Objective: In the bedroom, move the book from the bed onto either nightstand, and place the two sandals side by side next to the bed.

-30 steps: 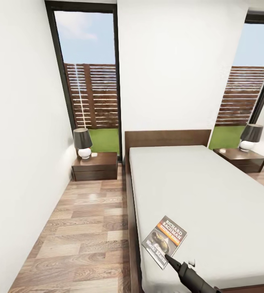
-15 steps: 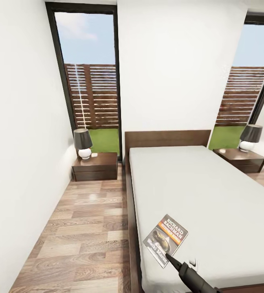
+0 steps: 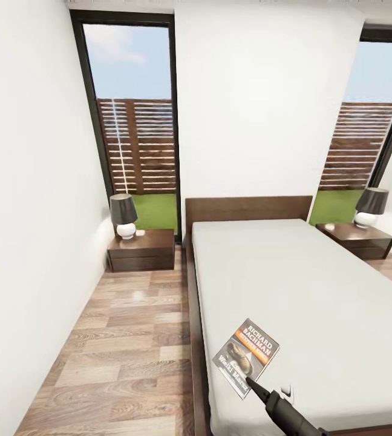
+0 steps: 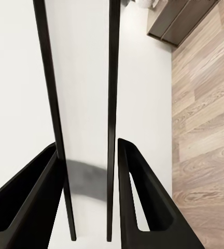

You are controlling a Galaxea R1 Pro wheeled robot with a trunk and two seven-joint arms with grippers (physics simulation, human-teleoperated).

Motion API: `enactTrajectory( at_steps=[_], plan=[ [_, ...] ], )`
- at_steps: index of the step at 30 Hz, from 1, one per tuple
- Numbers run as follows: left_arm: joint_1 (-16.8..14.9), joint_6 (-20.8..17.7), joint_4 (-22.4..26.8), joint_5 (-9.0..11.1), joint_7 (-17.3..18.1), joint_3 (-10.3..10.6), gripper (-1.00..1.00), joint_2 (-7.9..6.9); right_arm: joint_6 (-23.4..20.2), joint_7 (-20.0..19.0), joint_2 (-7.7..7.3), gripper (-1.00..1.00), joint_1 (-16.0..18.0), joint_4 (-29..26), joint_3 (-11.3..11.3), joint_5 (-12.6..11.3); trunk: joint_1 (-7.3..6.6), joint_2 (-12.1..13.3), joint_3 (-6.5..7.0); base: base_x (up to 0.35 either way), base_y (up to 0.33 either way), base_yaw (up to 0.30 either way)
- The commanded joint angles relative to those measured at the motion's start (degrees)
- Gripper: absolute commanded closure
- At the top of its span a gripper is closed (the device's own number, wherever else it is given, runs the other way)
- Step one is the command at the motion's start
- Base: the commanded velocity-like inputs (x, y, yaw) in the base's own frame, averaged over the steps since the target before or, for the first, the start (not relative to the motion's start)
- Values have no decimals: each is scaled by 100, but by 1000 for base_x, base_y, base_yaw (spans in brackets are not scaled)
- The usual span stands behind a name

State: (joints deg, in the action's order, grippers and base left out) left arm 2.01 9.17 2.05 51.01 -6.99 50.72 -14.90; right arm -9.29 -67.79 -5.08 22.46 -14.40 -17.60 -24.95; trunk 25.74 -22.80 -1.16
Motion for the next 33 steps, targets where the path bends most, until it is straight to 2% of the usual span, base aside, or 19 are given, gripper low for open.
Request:
enactTrajectory(
  at_steps=[1,33],
  plan=[
    [2,4,24,32,-42,49,-100,-3,-59,-15,-2,100,4,4,14,-50,4,-11,-3,0,0,0],
    [1,28,32,32,-43,52,-100,5,-55,-15,-2,100,4,7,19,-45,4,-11,247,0,0,0]
  ],
)
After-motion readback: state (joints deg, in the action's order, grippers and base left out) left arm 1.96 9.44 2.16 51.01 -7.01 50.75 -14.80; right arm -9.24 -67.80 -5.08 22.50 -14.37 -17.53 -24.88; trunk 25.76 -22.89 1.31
